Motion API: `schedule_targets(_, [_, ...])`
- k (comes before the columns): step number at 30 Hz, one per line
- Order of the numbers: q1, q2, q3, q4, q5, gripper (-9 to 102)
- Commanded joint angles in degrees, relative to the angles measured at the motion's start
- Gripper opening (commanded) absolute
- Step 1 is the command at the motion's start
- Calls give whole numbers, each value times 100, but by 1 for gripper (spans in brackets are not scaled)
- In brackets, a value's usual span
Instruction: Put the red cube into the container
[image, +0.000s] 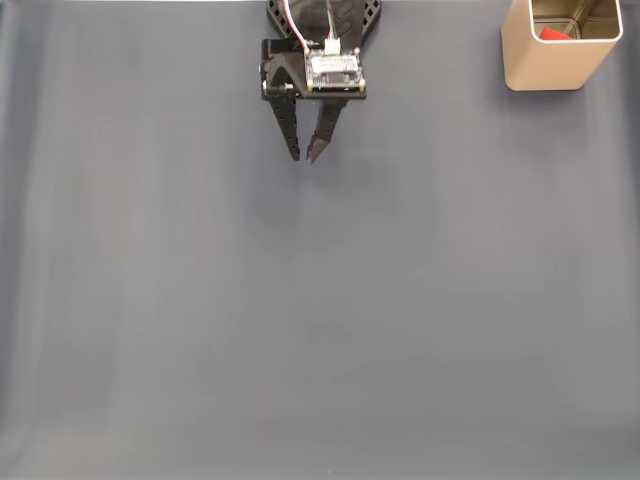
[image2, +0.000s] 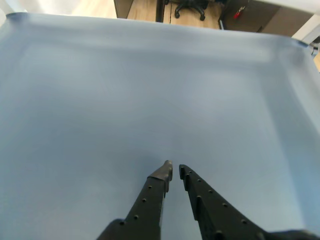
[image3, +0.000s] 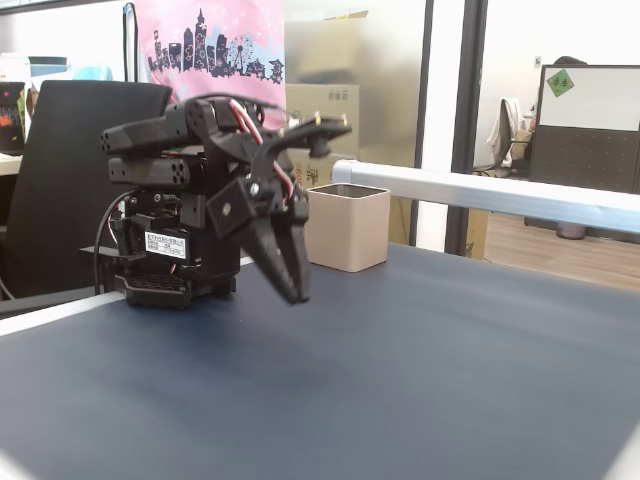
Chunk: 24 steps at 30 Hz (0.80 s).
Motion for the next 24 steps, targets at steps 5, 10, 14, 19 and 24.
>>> schedule_targets(5, [211,615,501,246,123,0])
schedule_targets(10, [229,615,756,378,229,0])
schedule_targets(14, [229,615,765,650,369,0])
schedule_targets(19, [229,615,765,1063,457,0])
schedule_targets(24, [229,615,765,1371,387,0])
